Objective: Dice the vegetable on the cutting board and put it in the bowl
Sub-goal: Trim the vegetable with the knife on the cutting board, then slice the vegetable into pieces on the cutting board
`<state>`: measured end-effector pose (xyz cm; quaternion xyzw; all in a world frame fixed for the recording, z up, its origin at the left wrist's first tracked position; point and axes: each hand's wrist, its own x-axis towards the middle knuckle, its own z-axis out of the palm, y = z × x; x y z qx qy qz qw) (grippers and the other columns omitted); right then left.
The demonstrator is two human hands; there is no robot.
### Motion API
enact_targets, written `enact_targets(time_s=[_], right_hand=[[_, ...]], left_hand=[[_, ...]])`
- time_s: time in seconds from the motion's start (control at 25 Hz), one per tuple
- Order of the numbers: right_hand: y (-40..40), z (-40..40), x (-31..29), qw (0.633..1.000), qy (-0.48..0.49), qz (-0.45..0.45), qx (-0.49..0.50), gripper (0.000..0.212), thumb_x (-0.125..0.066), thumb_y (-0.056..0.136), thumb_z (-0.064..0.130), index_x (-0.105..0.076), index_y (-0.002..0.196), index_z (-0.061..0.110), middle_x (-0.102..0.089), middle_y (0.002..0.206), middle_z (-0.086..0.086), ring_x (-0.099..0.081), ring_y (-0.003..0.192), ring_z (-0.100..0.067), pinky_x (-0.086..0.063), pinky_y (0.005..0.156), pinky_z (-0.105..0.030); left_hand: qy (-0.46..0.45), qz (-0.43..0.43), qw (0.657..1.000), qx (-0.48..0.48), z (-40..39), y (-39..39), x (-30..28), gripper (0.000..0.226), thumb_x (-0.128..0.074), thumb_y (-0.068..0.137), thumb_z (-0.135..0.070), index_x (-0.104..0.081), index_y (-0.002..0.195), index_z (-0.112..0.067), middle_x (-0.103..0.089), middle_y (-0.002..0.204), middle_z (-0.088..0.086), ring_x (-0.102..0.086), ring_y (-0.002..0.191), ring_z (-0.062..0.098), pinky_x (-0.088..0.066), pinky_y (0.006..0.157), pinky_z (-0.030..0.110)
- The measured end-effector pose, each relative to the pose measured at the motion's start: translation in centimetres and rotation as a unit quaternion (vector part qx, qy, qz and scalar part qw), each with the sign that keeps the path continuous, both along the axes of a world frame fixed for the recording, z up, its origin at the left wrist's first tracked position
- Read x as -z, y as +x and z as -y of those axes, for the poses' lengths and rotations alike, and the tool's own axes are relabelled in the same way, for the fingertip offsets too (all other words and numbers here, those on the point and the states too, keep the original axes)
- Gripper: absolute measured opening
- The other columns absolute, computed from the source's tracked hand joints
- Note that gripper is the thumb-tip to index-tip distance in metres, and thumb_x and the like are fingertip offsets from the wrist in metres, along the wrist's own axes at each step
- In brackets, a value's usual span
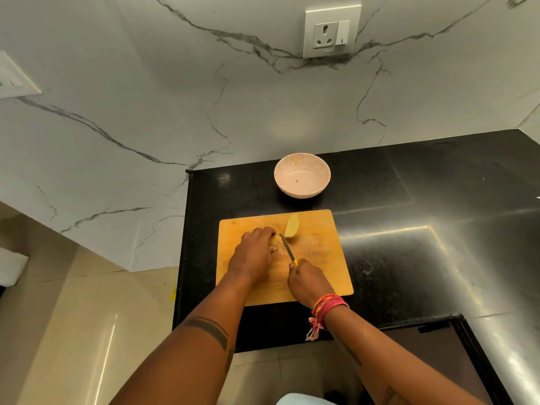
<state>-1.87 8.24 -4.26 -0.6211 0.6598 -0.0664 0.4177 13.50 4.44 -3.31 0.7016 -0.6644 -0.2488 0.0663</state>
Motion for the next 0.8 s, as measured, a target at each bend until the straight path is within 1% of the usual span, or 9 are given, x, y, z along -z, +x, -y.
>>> enact_targets(time_s=[0.12,0.28,0.36,0.44,0.52,0.6,0.68,0.8], right_hand=[[-0.1,-0.4,0.5,1.0,-0.009,-0.009,0.007,0.021,-0.036,0.106,0.028,-0.049,0.1,0.013,-0.059,0.09,-0.01,-0.054,0.077,-0.029,-0.038,0.065,-0.036],[-0.7,-0.7,1.0,0.998,-0.045,-0.049,-0.002,0.02,-0.034,0.105,0.027,-0.047,0.103,0.013,-0.062,0.091,-0.01,-0.055,0.074,-0.03,-0.04,0.064,-0.037],[-0.8,-1.1,1.1,0.996,-0.065,-0.067,-0.01,0.021,-0.033,0.105,0.028,-0.046,0.11,0.013,-0.065,0.091,-0.012,-0.06,0.075,-0.032,-0.042,0.061,-0.038],[-0.9,-1.5,1.3,0.994,-0.085,-0.067,-0.018,0.024,-0.032,0.105,0.027,-0.043,0.122,0.014,-0.066,0.087,-0.011,-0.06,0.071,-0.031,-0.041,0.058,-0.037],[-0.7,-1.9,1.2,0.993,-0.099,-0.061,-0.028,0.035,-0.032,0.104,0.025,-0.035,0.137,0.016,-0.065,0.083,-0.008,-0.059,0.068,-0.028,-0.04,0.057,-0.037],[-0.5,-1.9,1.1,0.993,-0.1,-0.059,-0.034,0.047,-0.033,0.103,0.023,-0.025,0.149,0.017,-0.067,0.087,-0.009,-0.061,0.071,-0.029,-0.043,0.059,-0.038],[-0.2,-1.6,1.1,0.993,-0.09,-0.059,-0.041,0.058,-0.033,0.101,0.021,-0.015,0.156,0.018,-0.068,0.09,-0.01,-0.062,0.074,-0.029,-0.047,0.062,-0.039],[0.2,-1.6,1.0,0.995,-0.072,-0.049,-0.053,0.068,-0.034,0.1,0.019,-0.003,0.16,0.022,-0.065,0.086,-0.009,-0.06,0.07,-0.025,-0.048,0.062,-0.038]], left_hand=[[-0.009,-0.003,0.999,0.037,-0.3,-1.1,1.1,0.039,-0.054,0.103,-0.027,-0.05,0.142,-0.031,-0.048,0.144,-0.009,-0.037,0.132,0.018,-0.045,0.105,0.037],[-0.04,-0.001,0.999,0.012,-0.6,-1.7,2.0,0.04,-0.056,0.102,-0.029,-0.052,0.142,-0.031,-0.05,0.144,-0.01,-0.038,0.132,0.018,-0.044,0.106,0.037],[-0.044,0.003,0.999,0.017,-0.6,-1.6,2.4,0.04,-0.057,0.101,-0.029,-0.054,0.141,-0.03,-0.053,0.143,-0.01,-0.039,0.132,0.017,-0.043,0.106,0.037],[-0.048,0.011,0.998,0.025,-0.8,-1.5,2.6,0.038,-0.057,0.101,-0.028,-0.055,0.139,-0.029,-0.055,0.141,-0.009,-0.04,0.131,0.018,-0.043,0.106,0.037],[-0.05,0.006,0.999,0.014,-0.9,-1.6,2.8,0.038,-0.057,0.101,-0.028,-0.056,0.139,-0.028,-0.055,0.141,-0.009,-0.04,0.134,0.018,-0.04,0.109,0.037],[-0.052,0.003,0.999,0.005,-1.0,-1.6,2.9,0.038,-0.057,0.101,-0.03,-0.056,0.139,-0.028,-0.055,0.142,-0.009,-0.04,0.135,0.017,-0.04,0.11,0.037],[-0.055,0.002,0.998,0.004,-1.1,-1.7,2.9,0.038,-0.057,0.101,-0.03,-0.056,0.139,-0.028,-0.056,0.141,-0.009,-0.042,0.134,0.017,-0.042,0.109,0.037],[-0.065,-0.006,0.998,0.001,-1.1,-1.7,2.9,0.037,-0.057,0.101,-0.027,-0.057,0.139,-0.026,-0.057,0.14,-0.008,-0.043,0.132,0.018,-0.042,0.108,0.036]])
